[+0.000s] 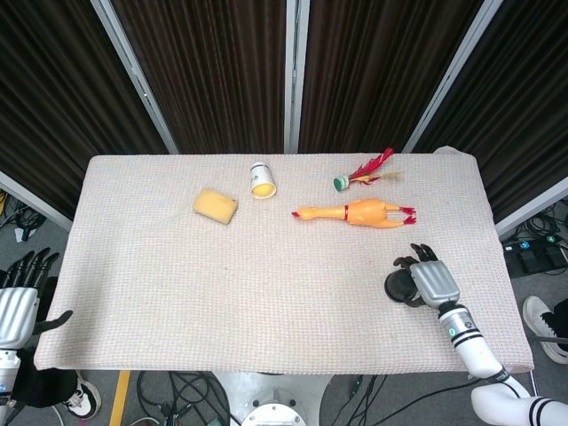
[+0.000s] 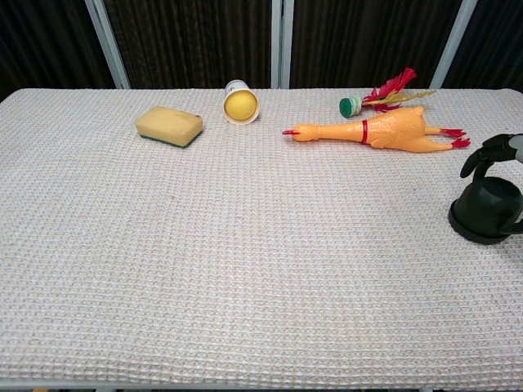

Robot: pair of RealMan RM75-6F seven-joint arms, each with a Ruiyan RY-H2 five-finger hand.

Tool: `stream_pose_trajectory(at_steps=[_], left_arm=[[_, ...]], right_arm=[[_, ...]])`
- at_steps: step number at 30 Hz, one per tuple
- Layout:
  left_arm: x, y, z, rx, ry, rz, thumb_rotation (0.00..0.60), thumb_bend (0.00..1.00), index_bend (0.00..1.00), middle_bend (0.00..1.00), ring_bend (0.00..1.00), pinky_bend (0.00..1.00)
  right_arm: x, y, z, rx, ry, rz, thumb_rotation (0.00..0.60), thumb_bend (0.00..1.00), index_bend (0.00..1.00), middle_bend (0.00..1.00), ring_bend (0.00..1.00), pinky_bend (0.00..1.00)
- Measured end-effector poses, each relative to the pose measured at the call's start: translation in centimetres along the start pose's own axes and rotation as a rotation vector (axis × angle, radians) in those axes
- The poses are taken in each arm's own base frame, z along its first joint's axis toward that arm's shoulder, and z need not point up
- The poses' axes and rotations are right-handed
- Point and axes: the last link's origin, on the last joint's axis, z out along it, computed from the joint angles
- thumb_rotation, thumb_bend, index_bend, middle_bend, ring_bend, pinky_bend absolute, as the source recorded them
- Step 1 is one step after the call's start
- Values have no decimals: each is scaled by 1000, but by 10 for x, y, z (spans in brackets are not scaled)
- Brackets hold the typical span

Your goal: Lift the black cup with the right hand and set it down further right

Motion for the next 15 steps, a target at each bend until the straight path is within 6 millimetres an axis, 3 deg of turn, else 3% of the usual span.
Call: stream_pose_trajectory(at_steps=[5,15], left_arm=[[0,0,-1,1,1,0,600,114,90,41,0,105],[0,0,0,-2,2,1,600,113,90,41,0,105]], right_arm=[[2,-1,1,0,10,2,600,18,395,406,0,0],[13,-3,0,11,63,19,600,26,406,434,16,0]])
